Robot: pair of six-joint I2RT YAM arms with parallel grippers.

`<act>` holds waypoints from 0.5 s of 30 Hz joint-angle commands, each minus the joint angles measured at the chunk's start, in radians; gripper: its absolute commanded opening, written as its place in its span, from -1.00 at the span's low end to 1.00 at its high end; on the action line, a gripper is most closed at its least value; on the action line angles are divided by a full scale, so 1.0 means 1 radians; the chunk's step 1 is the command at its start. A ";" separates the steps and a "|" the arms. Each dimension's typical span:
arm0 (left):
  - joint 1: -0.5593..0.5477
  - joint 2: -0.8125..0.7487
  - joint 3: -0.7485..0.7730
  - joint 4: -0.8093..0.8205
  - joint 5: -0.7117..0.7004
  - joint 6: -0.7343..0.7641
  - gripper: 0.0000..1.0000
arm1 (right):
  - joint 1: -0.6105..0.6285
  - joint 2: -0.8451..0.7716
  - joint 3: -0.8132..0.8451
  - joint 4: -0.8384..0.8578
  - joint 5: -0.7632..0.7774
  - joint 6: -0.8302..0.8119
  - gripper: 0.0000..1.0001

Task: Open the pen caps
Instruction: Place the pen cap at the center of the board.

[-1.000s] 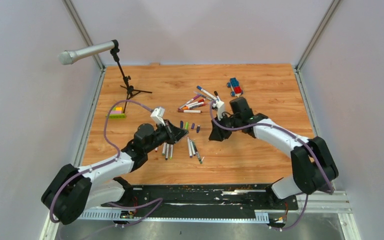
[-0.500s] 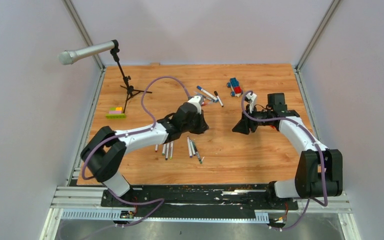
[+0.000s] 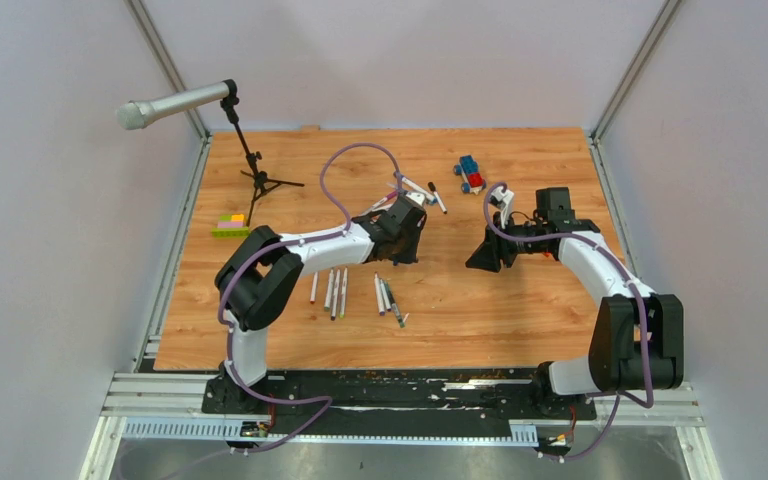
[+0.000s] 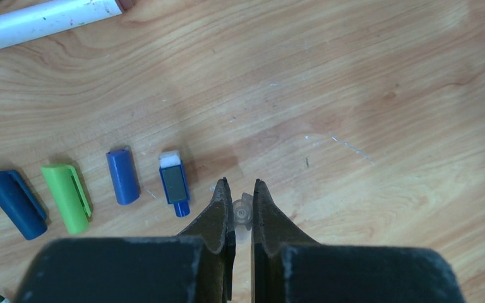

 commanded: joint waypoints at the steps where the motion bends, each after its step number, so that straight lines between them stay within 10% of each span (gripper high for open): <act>1: -0.006 0.050 0.075 -0.070 -0.024 0.048 -0.96 | -0.006 0.013 0.043 -0.009 -0.034 -0.036 -0.21; 15: -0.006 0.132 0.167 -0.131 -0.043 0.085 -0.72 | -0.006 0.028 0.048 -0.017 -0.037 -0.039 -0.21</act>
